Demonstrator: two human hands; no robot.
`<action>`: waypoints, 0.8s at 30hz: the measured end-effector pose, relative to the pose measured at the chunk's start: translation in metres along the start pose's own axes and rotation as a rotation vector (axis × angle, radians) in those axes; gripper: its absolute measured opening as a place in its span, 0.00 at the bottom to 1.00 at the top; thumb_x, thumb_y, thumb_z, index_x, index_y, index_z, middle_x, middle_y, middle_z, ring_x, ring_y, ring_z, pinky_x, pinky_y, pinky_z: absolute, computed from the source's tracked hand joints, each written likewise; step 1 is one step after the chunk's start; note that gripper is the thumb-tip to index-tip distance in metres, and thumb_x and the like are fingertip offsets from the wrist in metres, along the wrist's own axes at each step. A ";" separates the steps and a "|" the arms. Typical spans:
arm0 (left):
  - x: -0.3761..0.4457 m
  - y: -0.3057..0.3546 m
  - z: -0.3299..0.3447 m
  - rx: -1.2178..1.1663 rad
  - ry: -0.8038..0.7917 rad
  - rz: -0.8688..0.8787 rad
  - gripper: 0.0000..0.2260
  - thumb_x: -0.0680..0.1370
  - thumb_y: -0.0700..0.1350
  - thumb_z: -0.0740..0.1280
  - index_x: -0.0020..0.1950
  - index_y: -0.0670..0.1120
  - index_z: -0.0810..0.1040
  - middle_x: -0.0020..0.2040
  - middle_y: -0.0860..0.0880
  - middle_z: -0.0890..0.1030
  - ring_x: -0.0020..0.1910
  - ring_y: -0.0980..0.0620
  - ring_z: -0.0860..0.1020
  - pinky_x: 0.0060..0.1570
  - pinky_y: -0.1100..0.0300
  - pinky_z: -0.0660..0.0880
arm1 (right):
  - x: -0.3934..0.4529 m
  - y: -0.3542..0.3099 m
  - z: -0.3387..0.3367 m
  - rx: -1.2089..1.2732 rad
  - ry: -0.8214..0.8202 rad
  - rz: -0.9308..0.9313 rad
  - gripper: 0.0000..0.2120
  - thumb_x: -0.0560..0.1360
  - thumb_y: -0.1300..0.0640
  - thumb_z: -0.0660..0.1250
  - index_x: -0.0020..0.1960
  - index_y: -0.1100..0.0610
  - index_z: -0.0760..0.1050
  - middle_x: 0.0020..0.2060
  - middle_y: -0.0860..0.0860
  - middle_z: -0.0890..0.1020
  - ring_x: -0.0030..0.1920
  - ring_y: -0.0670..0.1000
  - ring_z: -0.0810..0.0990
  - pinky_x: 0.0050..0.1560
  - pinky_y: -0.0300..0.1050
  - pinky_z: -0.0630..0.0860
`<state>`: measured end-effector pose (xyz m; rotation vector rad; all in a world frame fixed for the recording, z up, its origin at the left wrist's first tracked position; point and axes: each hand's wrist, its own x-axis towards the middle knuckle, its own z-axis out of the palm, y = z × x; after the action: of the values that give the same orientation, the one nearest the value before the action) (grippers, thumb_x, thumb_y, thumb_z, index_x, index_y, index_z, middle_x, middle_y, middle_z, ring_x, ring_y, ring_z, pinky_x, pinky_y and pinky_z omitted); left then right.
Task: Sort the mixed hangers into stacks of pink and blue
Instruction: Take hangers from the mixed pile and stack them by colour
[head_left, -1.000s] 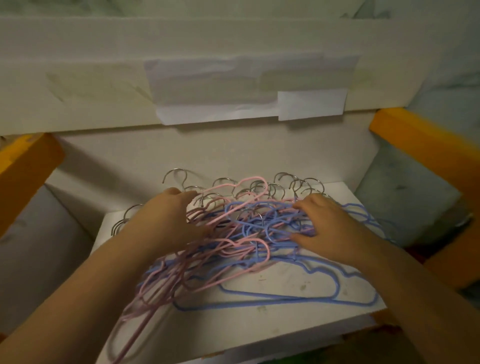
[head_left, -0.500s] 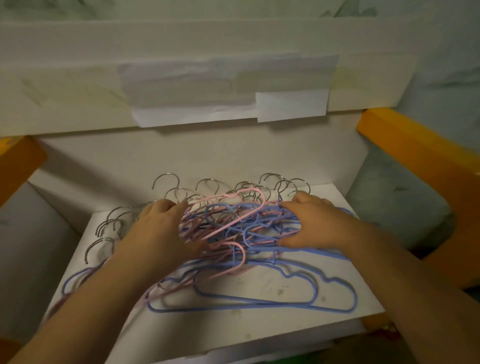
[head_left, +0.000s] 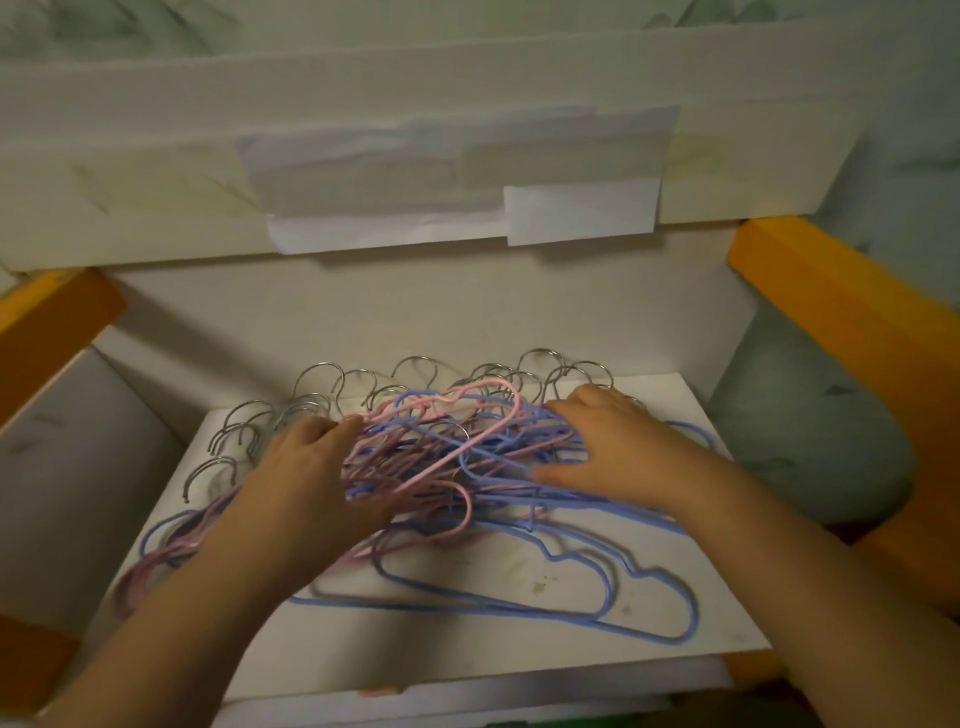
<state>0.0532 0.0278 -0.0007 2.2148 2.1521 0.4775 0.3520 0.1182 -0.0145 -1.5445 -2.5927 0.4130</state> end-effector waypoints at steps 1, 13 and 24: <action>0.000 0.001 0.000 0.009 -0.005 -0.006 0.46 0.60 0.82 0.52 0.65 0.53 0.75 0.51 0.48 0.76 0.52 0.44 0.76 0.51 0.51 0.74 | -0.005 0.004 0.000 -0.014 -0.012 -0.002 0.45 0.61 0.22 0.62 0.72 0.43 0.62 0.56 0.47 0.67 0.60 0.50 0.67 0.61 0.49 0.69; 0.004 0.029 0.012 -0.046 -0.052 -0.050 0.42 0.61 0.70 0.71 0.69 0.48 0.73 0.61 0.45 0.76 0.58 0.43 0.75 0.58 0.48 0.74 | -0.021 0.030 -0.008 -0.025 -0.120 0.114 0.47 0.60 0.31 0.73 0.74 0.41 0.60 0.61 0.47 0.70 0.64 0.51 0.69 0.58 0.48 0.73; -0.005 0.040 0.000 -0.011 0.055 -0.128 0.43 0.61 0.70 0.71 0.69 0.46 0.72 0.61 0.46 0.76 0.59 0.44 0.74 0.59 0.49 0.71 | -0.031 0.028 -0.019 -0.042 0.143 0.024 0.36 0.61 0.27 0.68 0.61 0.47 0.70 0.52 0.45 0.73 0.55 0.49 0.72 0.50 0.44 0.71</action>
<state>0.0927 0.0210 0.0069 2.0654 2.2947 0.5489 0.3952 0.1072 -0.0028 -1.5587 -2.4919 0.2411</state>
